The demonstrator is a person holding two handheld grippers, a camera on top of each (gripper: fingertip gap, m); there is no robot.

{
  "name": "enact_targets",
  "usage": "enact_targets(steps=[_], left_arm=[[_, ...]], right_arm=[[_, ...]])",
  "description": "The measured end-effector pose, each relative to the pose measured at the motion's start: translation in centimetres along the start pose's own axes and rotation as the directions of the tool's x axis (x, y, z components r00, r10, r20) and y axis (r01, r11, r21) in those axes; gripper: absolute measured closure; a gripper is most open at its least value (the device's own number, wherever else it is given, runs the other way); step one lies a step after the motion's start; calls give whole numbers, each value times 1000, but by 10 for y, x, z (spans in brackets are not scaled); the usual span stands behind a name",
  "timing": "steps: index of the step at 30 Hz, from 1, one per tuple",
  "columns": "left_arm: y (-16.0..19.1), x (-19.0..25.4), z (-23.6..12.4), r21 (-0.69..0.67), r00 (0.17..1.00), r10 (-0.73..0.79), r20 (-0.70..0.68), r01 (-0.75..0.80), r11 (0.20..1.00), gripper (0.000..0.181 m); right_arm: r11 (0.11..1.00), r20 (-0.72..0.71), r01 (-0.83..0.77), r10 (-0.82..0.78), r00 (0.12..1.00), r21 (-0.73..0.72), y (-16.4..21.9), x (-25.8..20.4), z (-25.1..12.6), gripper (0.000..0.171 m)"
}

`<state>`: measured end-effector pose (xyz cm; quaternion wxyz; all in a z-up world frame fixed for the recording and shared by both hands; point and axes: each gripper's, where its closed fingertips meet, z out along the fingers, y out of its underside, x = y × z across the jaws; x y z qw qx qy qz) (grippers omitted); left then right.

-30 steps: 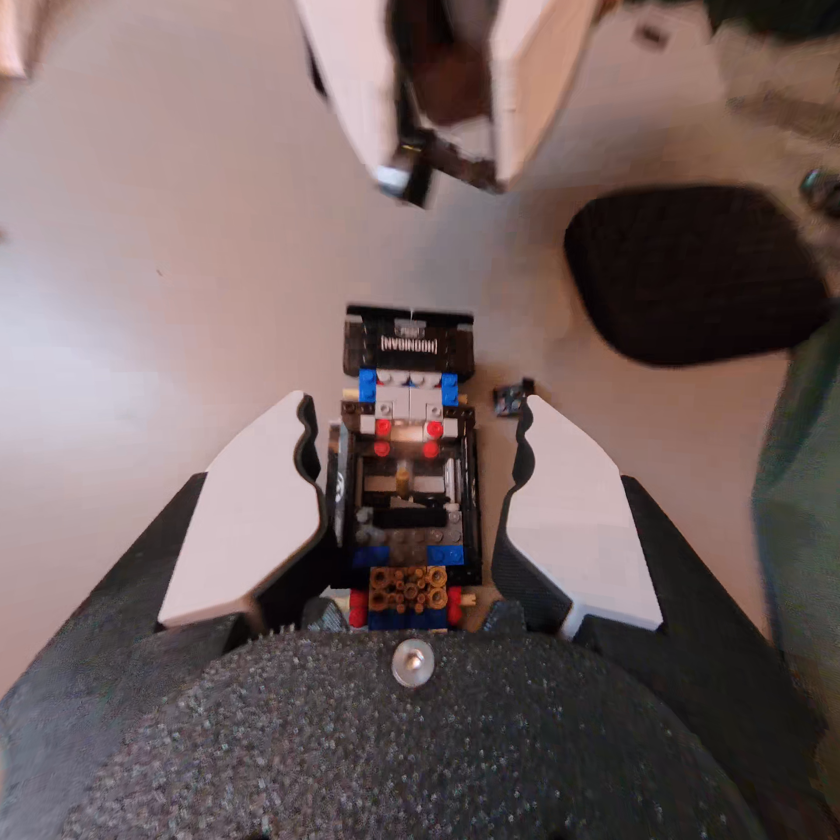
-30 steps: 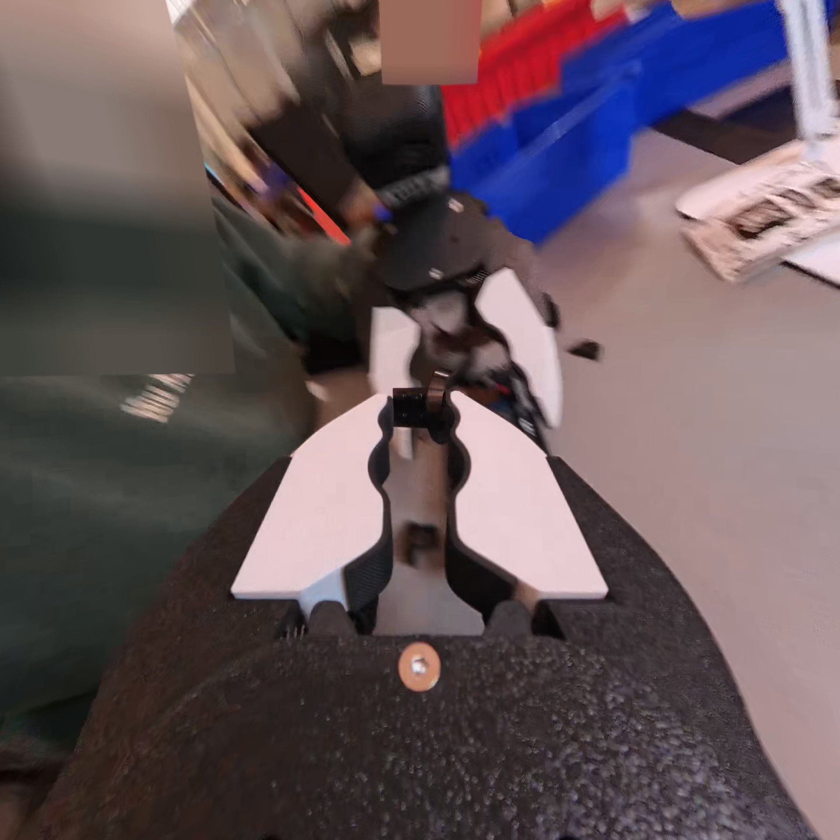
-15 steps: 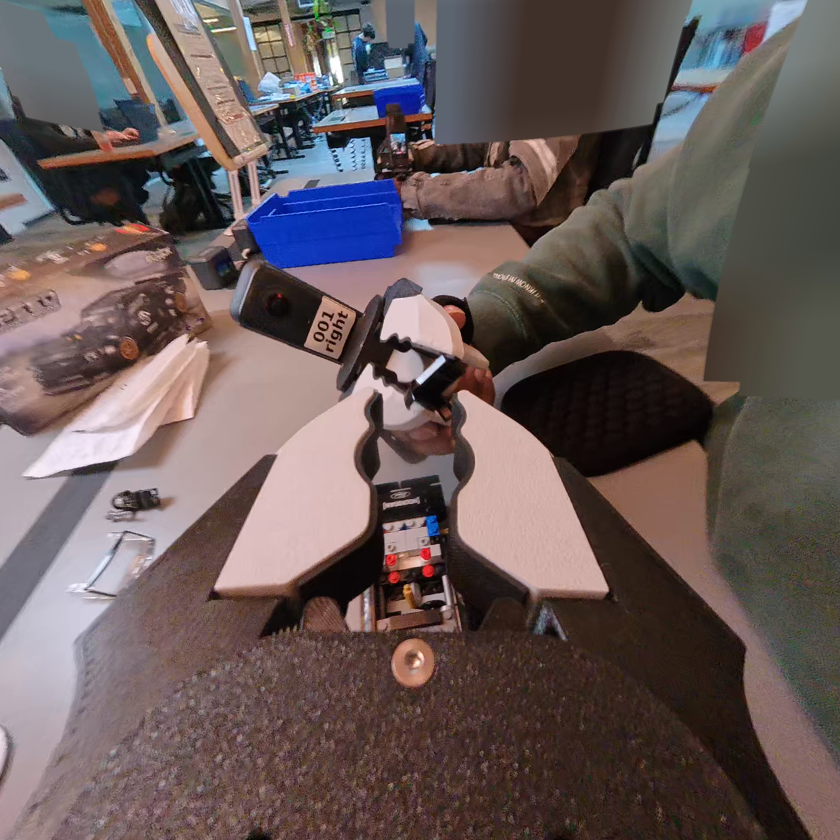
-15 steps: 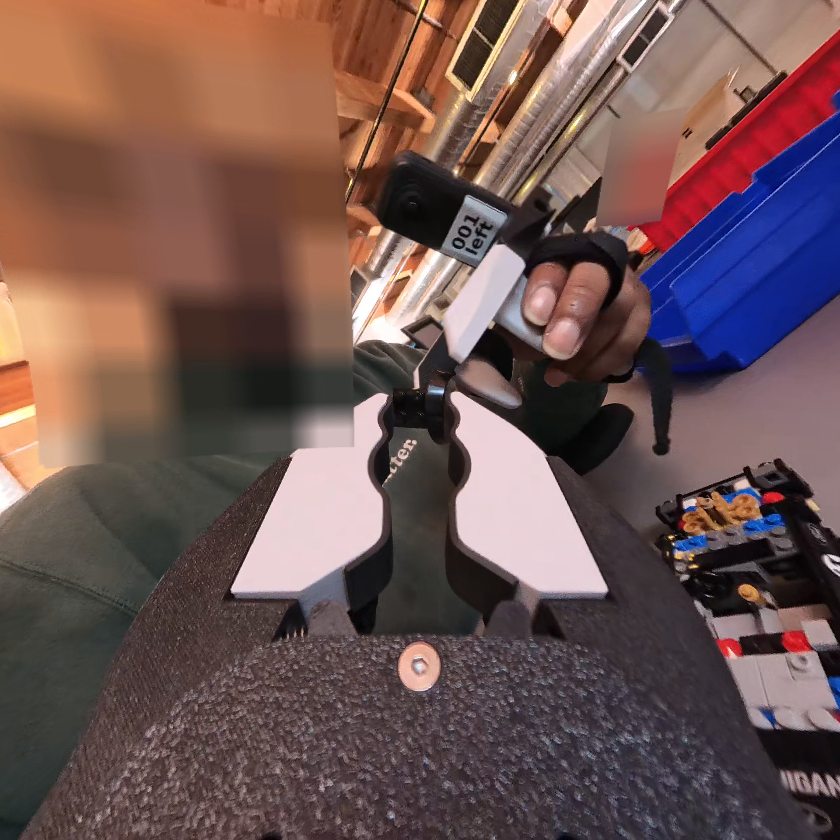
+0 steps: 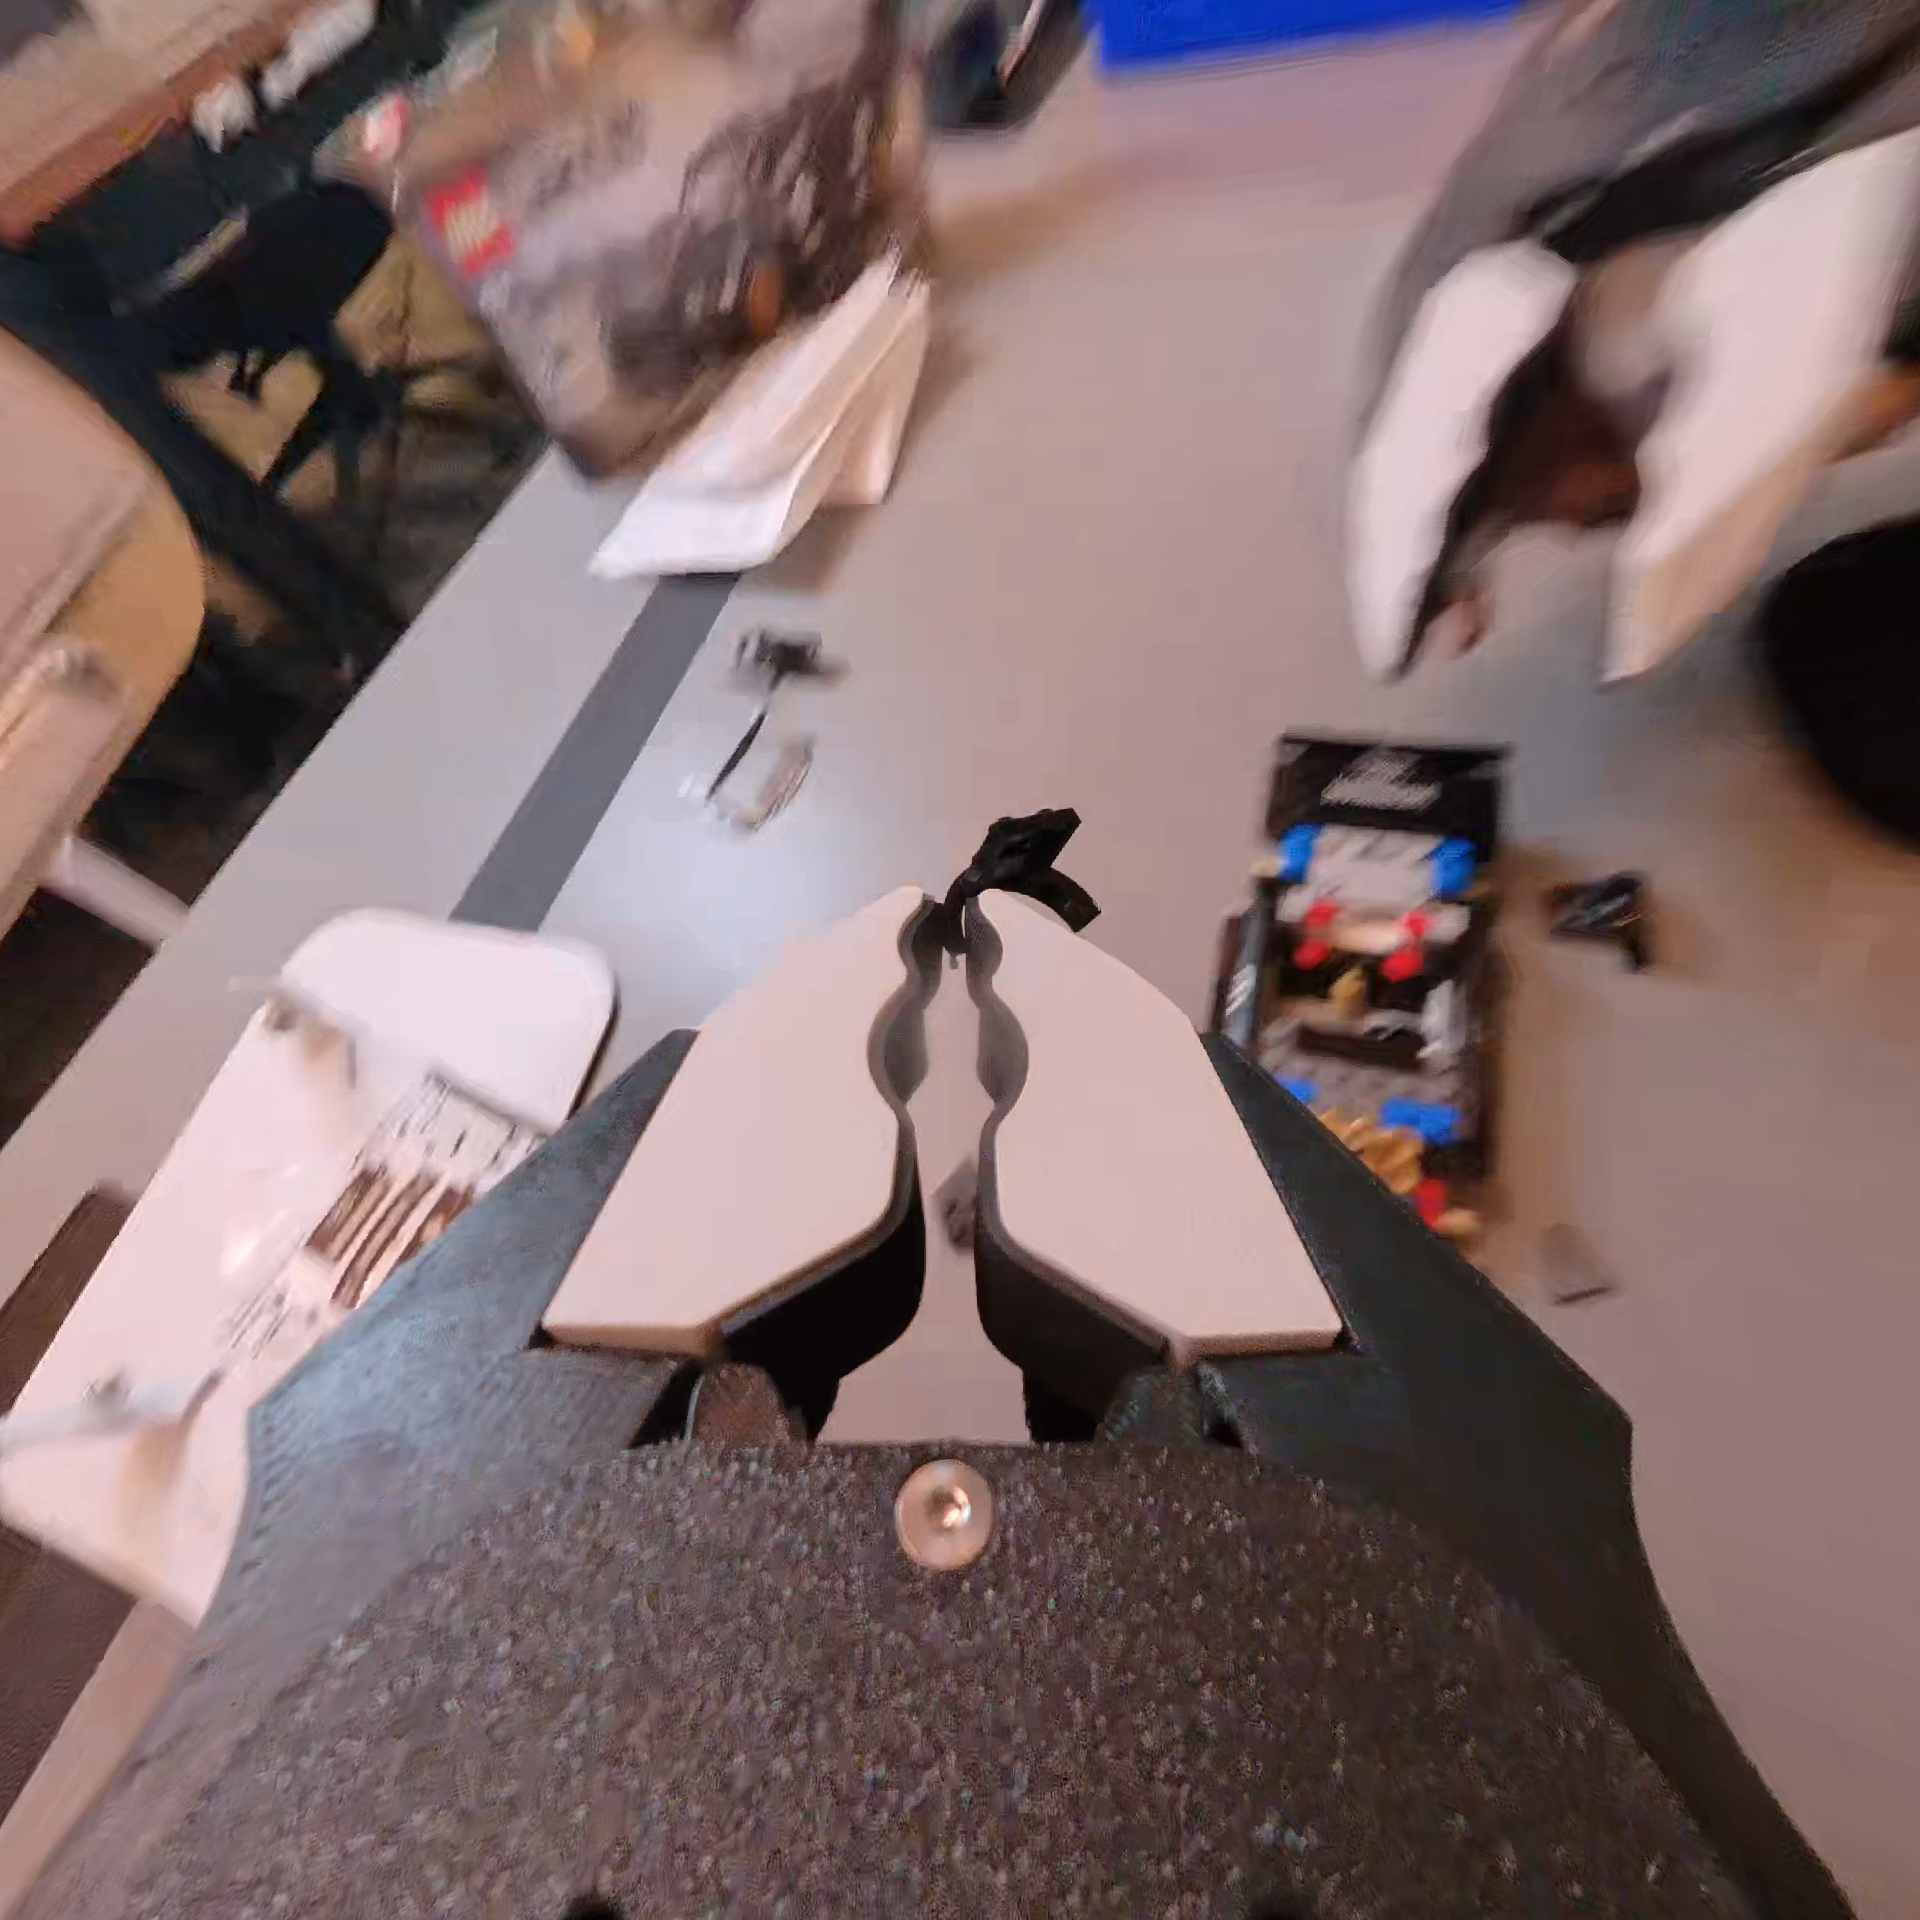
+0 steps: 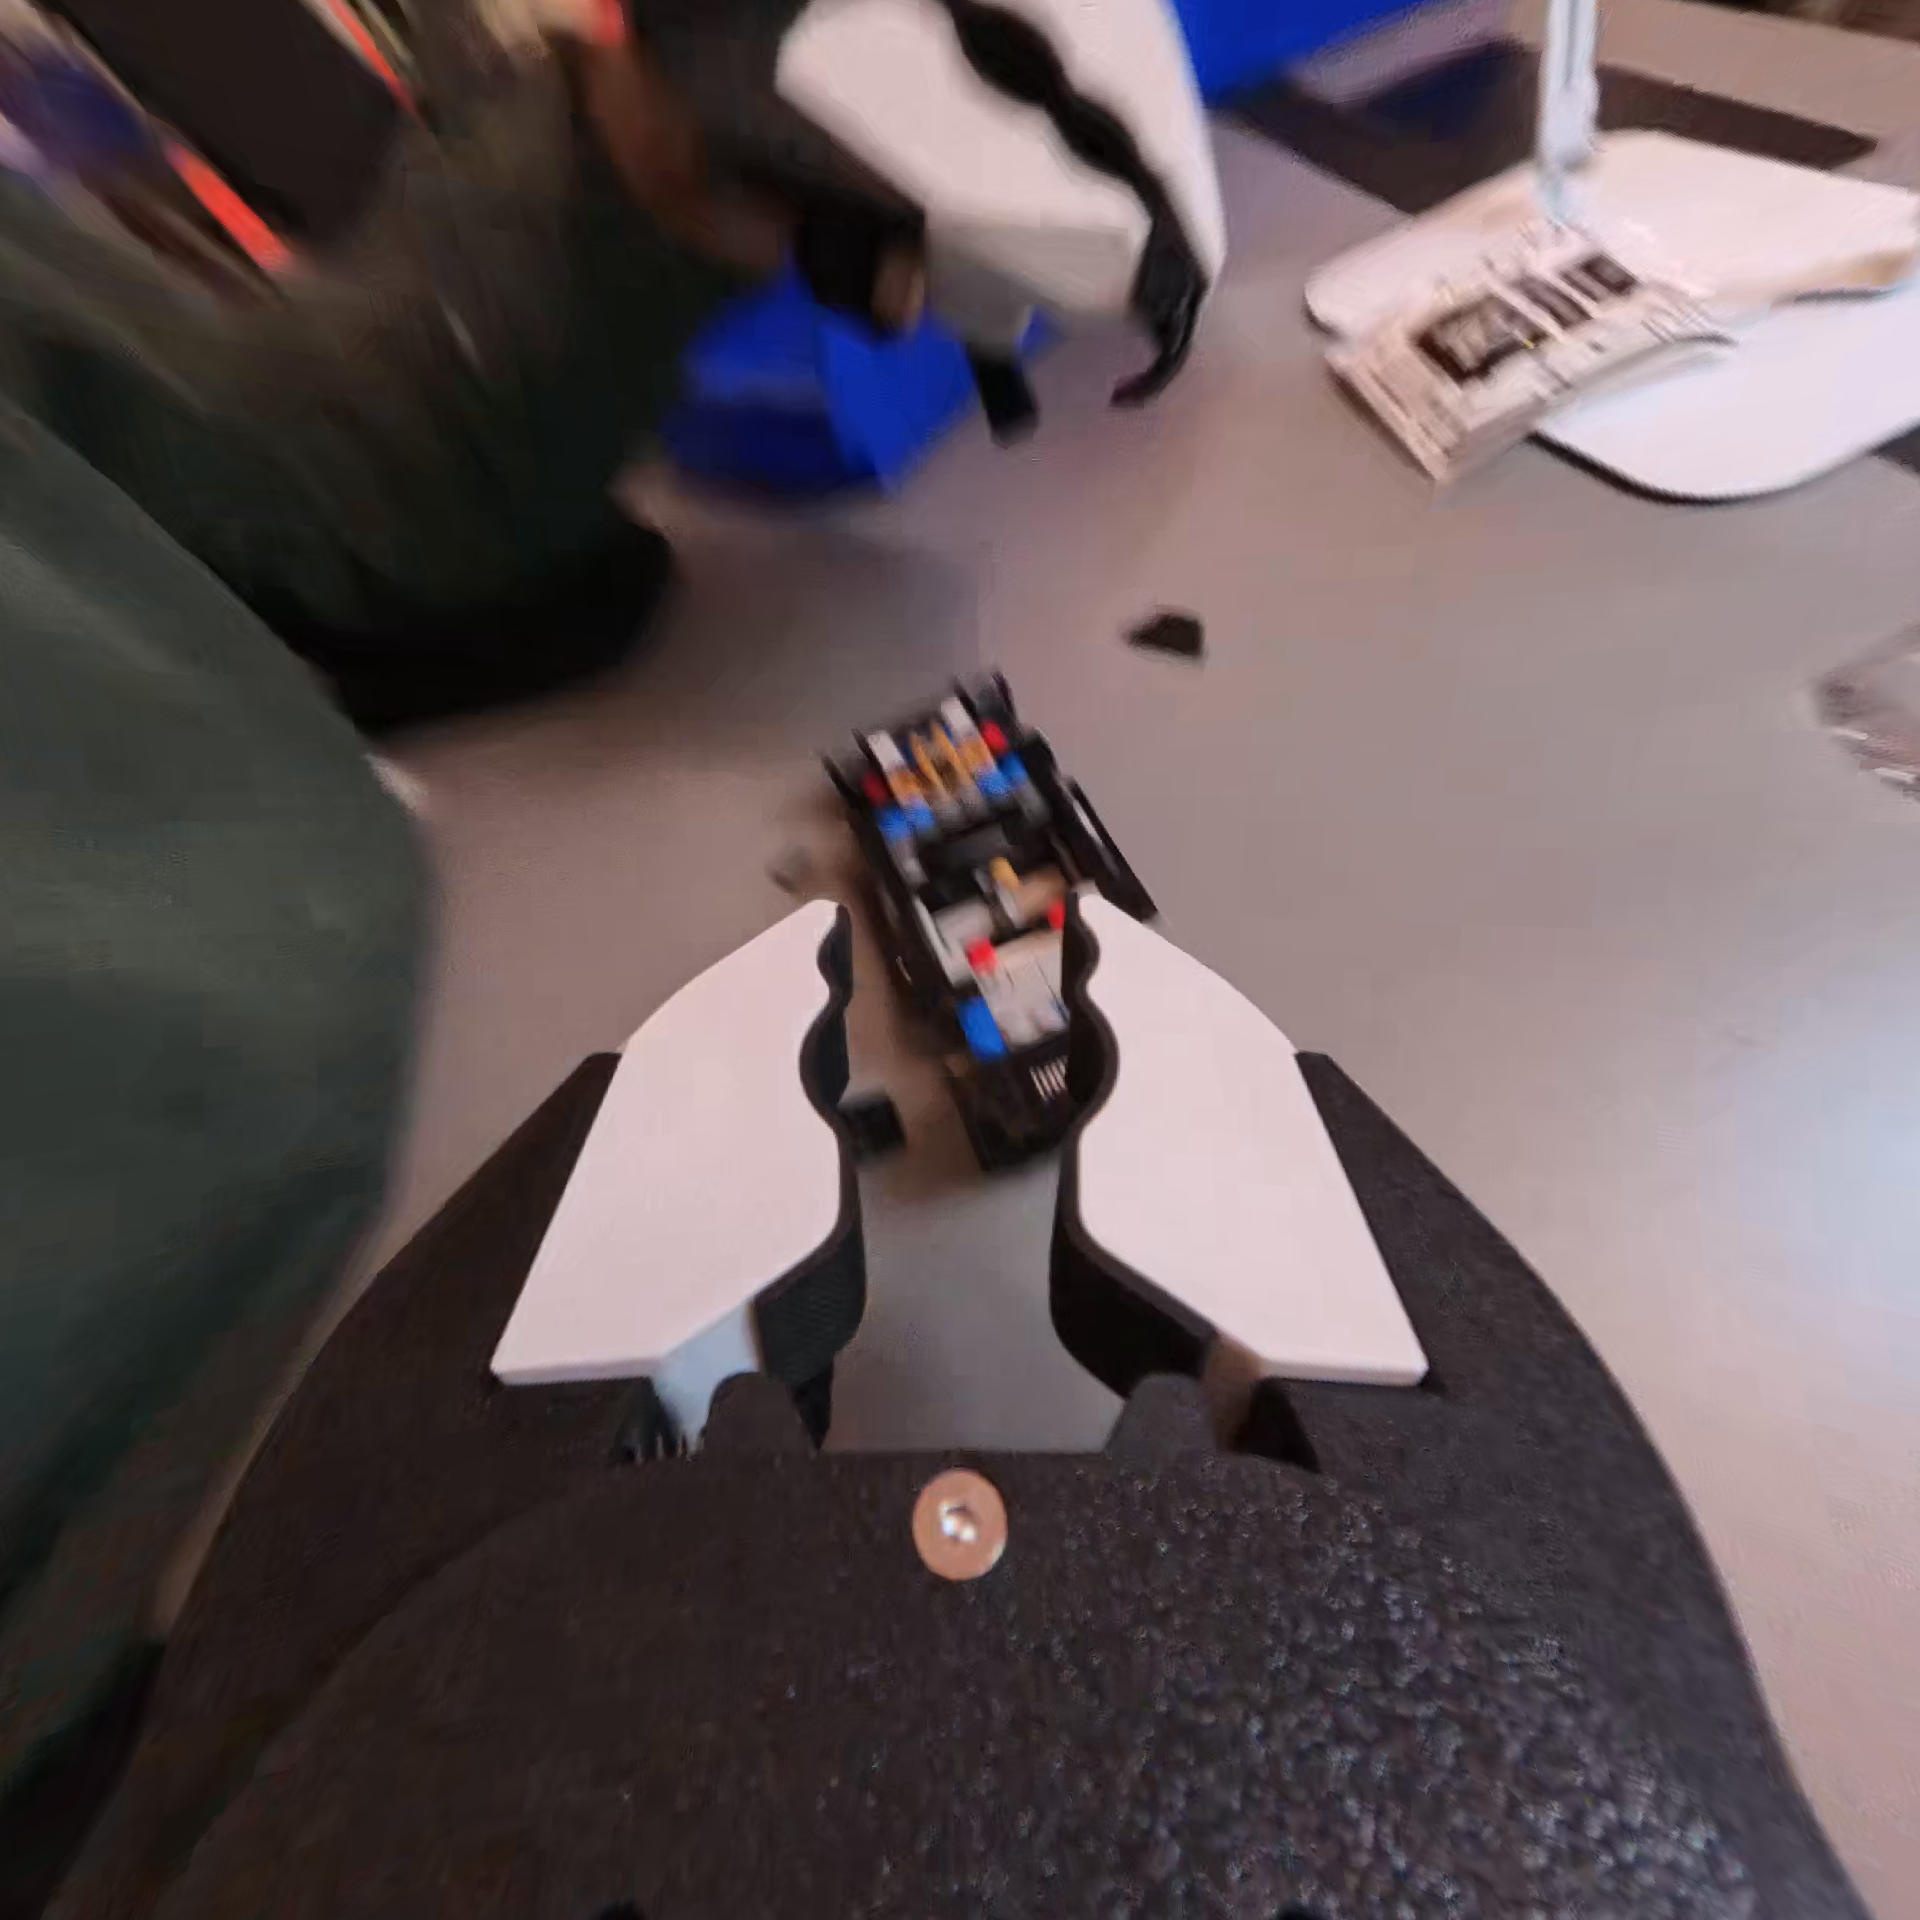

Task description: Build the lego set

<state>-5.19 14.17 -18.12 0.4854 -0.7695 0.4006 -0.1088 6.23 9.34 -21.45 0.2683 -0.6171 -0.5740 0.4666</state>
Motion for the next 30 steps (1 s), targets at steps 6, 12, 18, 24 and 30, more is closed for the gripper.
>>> enact_targets(steps=[6, 12, 18, 24, 30], left_arm=[[74, -15, 34, -246, 997, 43, 71, -24, 969, 177], [92, -5, 36, -287, 982, 156, 108, -120, 950, 177], [113, 14, 21, -336, 967, 237, 91, -194, 922, 175], [122, 39, 8, -346, 971, 237, 30, -212, 914, 163], [107, 53, -7, -285, 999, 49, -22, -53, 957, 147]], right_arm=[[845, -266, 332, -464, 845, -419, 55, 17, 9, 125], [773, -223, 413, -564, 795, -482, 53, 43, 9, 133], [756, -194, 411, -566, 801, -509, 49, 76, 12, 134], [785, -163, 398, -523, 837, -474, 50, 83, 18, 136], [864, -161, 325, -410, 898, -384, 39, 83, 7, 138]])
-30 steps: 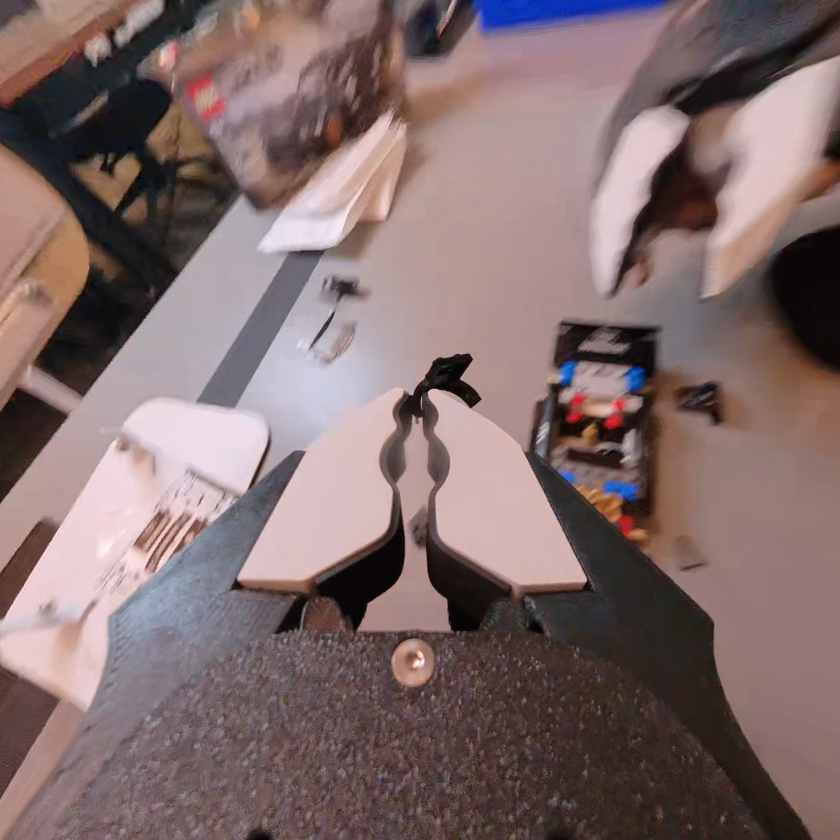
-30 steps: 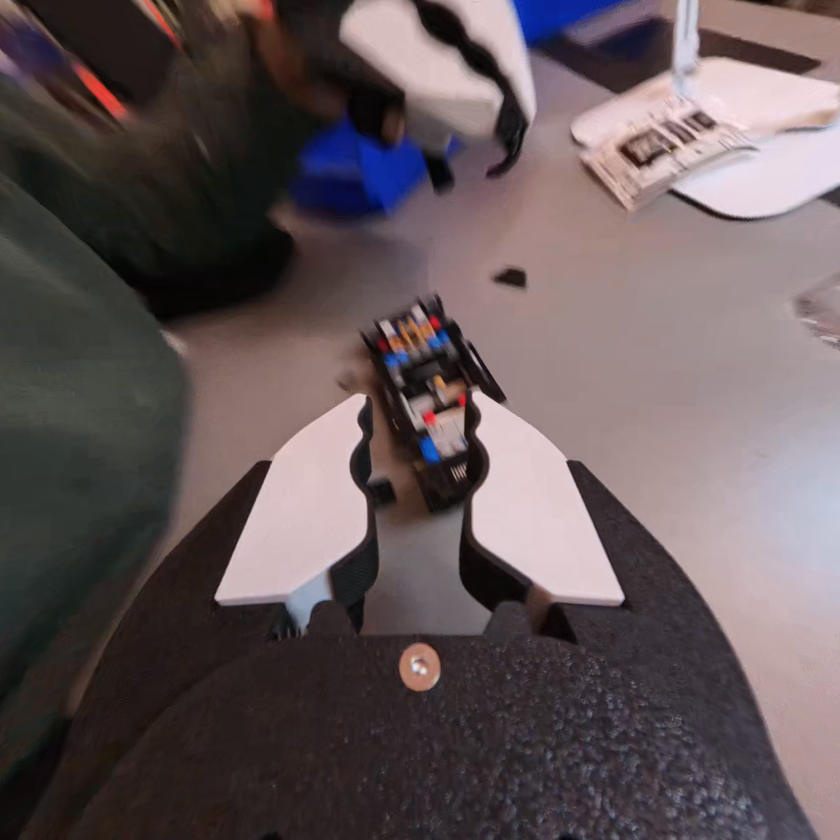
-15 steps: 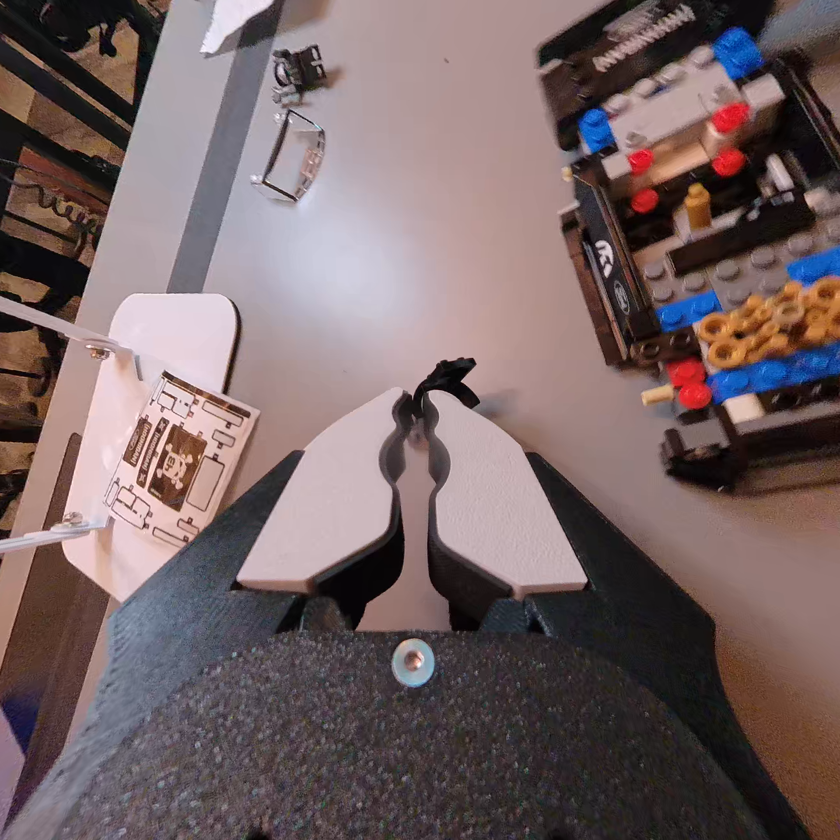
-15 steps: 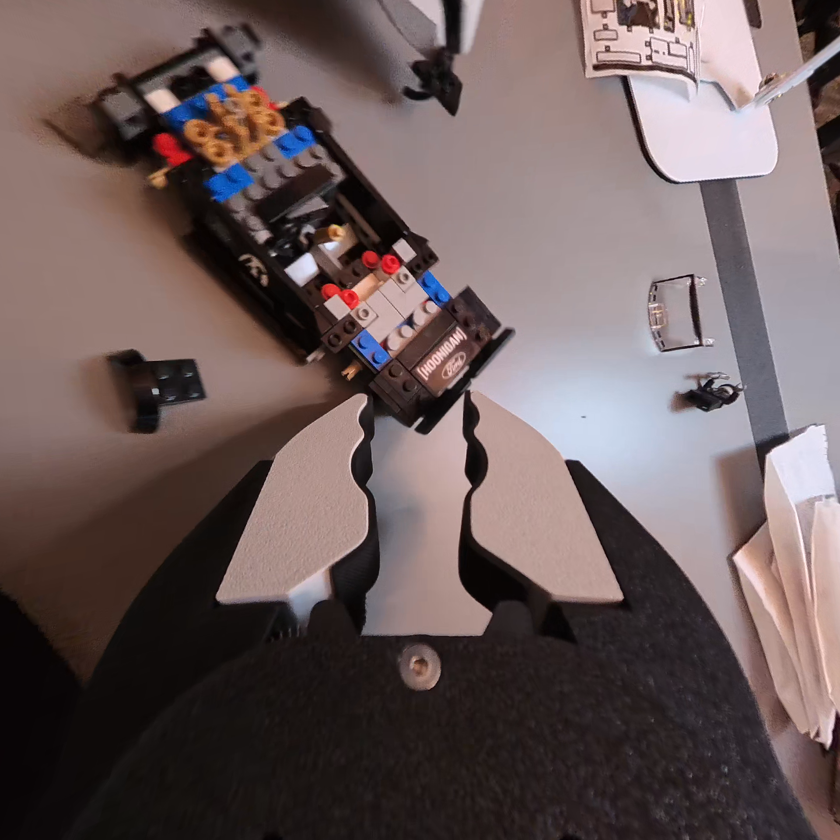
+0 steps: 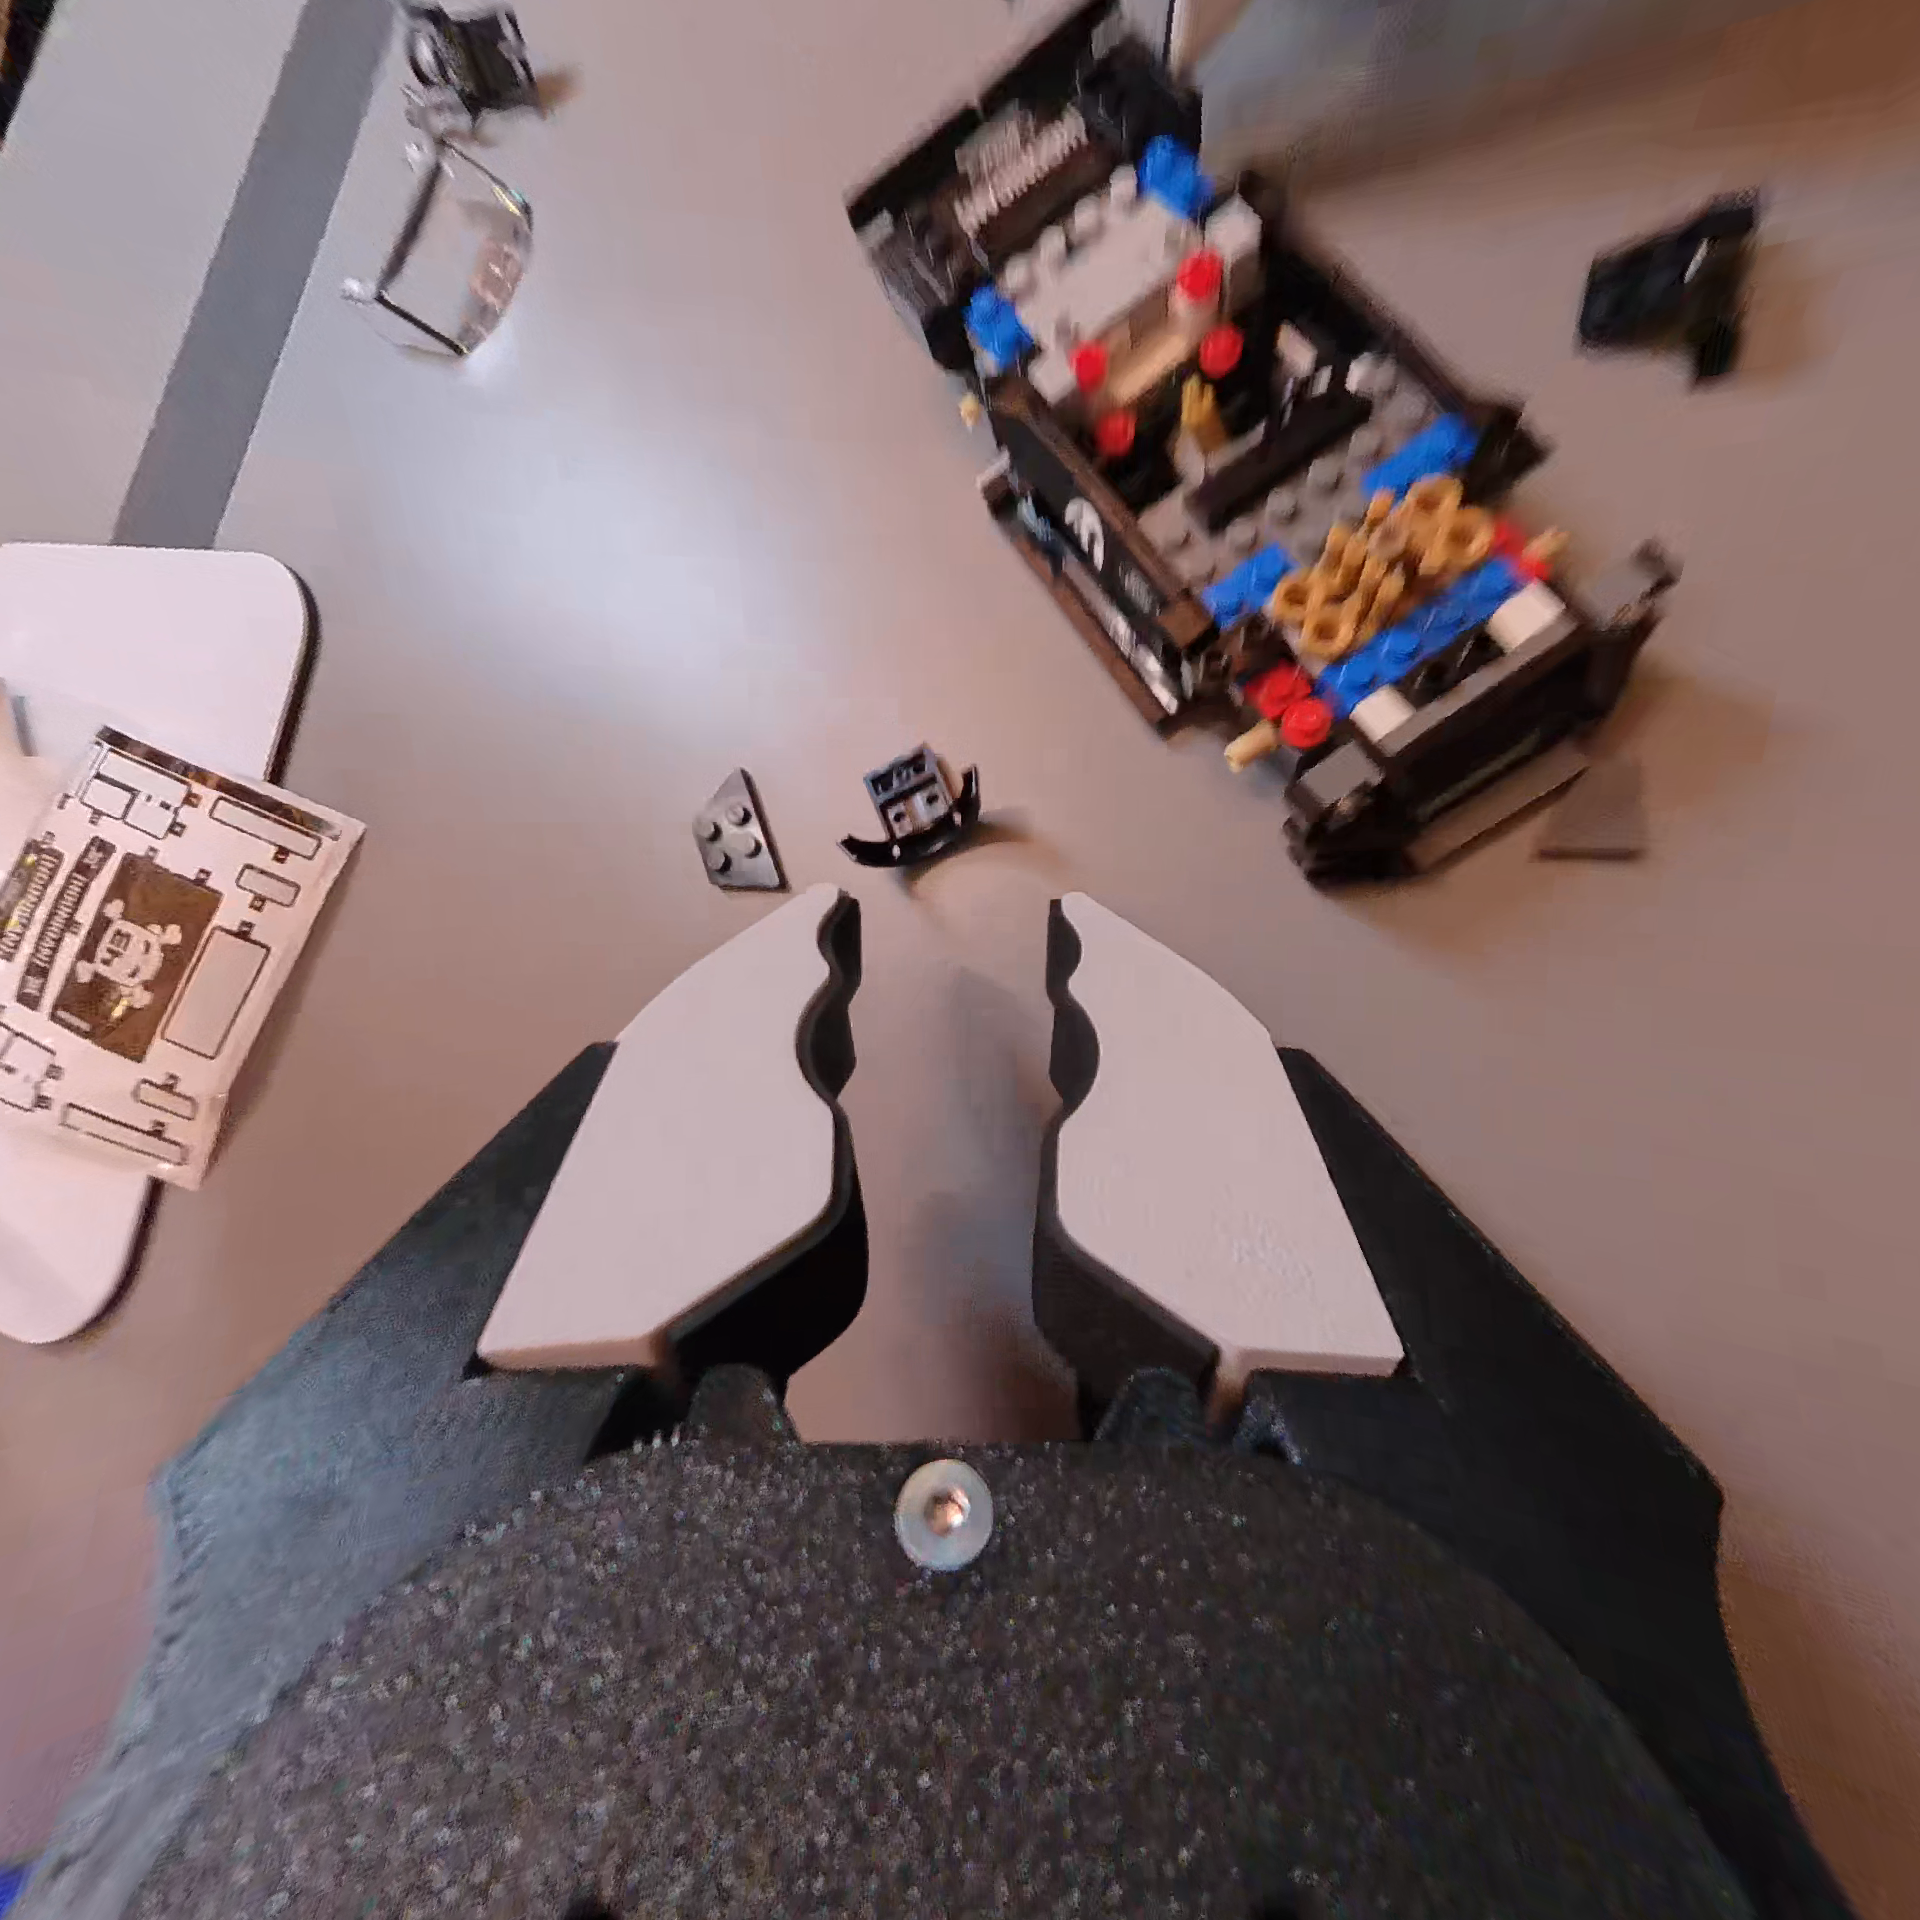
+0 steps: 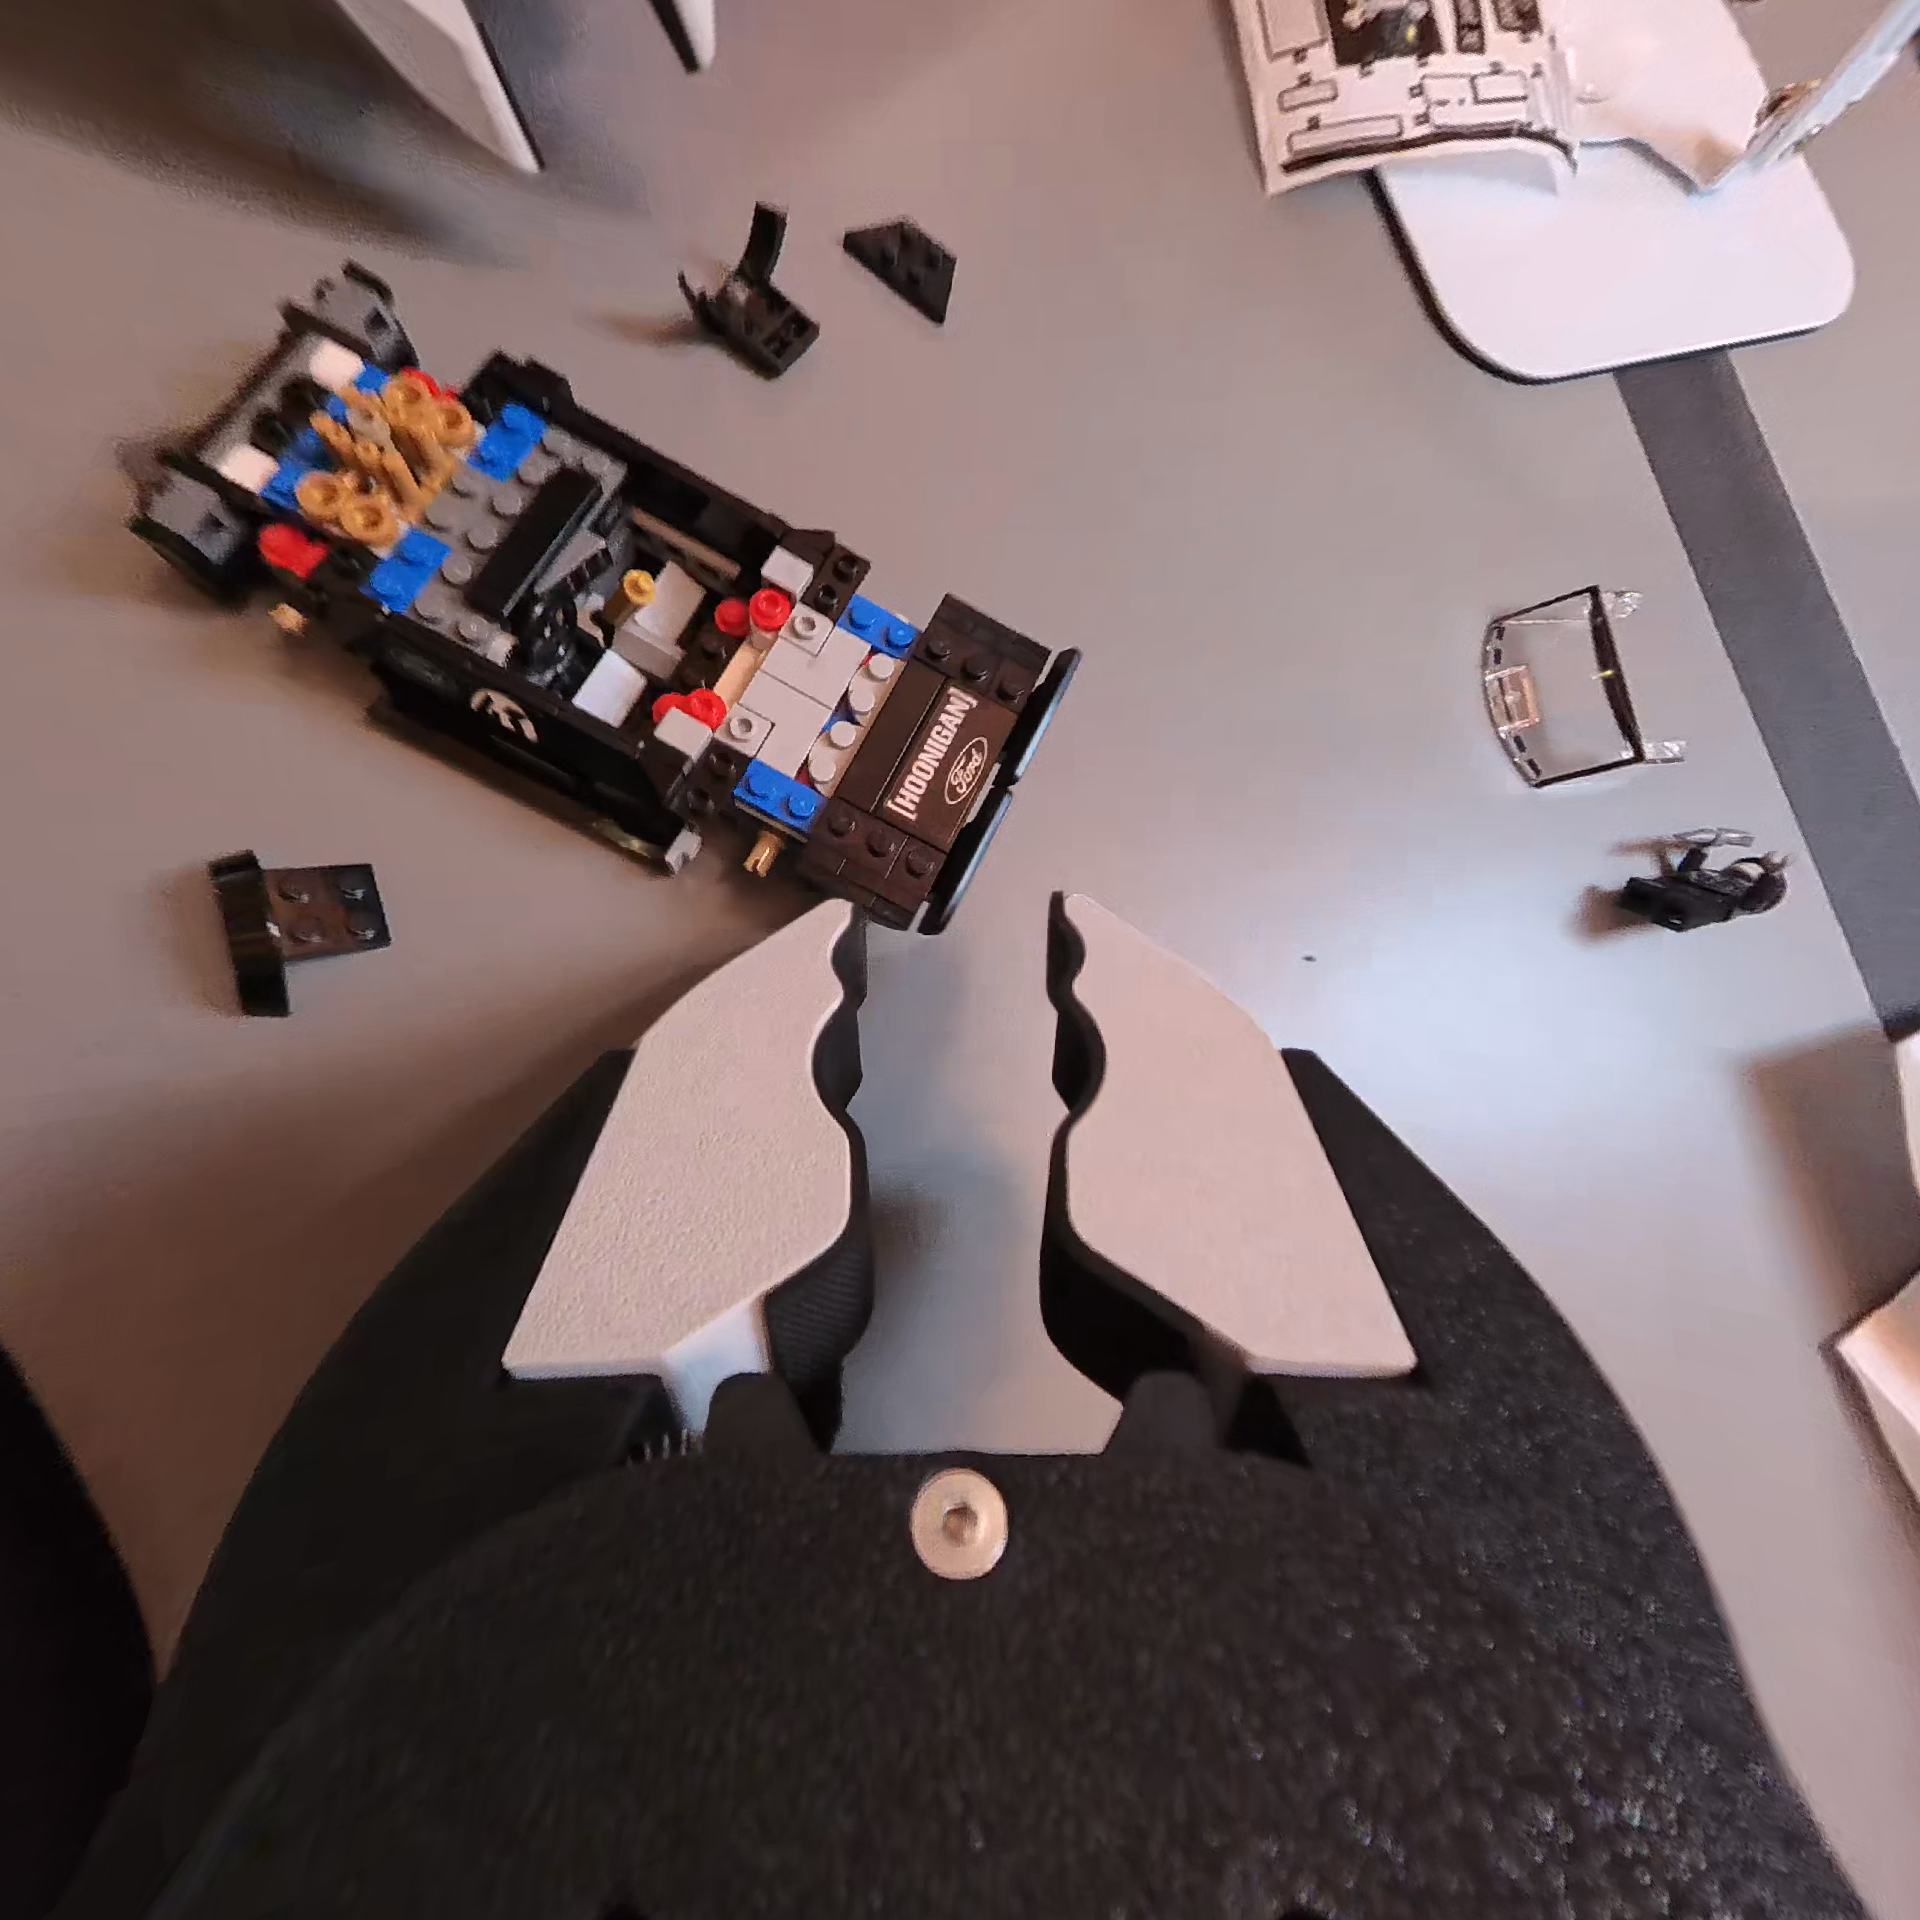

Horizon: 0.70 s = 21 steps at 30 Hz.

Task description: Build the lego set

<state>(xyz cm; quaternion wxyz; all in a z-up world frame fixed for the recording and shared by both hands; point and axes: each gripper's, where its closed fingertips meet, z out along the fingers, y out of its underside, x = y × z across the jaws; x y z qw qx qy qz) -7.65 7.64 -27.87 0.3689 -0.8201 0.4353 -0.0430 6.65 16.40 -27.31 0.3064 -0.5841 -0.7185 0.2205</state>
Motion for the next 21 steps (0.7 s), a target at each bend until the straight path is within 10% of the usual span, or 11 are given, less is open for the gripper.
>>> enact_targets(steps=[10, 21], left_arm=[[-43, 27, -3, 192, 906, -291, -306, 358, 914, 139], [-61, 85, 12, 127, 840, -211, -501, 312, 942, 136]], right_arm=[[997, 114, -70, 71, 991, -11, -5, -13, 4, 137], [1000, -15, -23, 23, 1000, -12, -25, 26, 30, 147]])
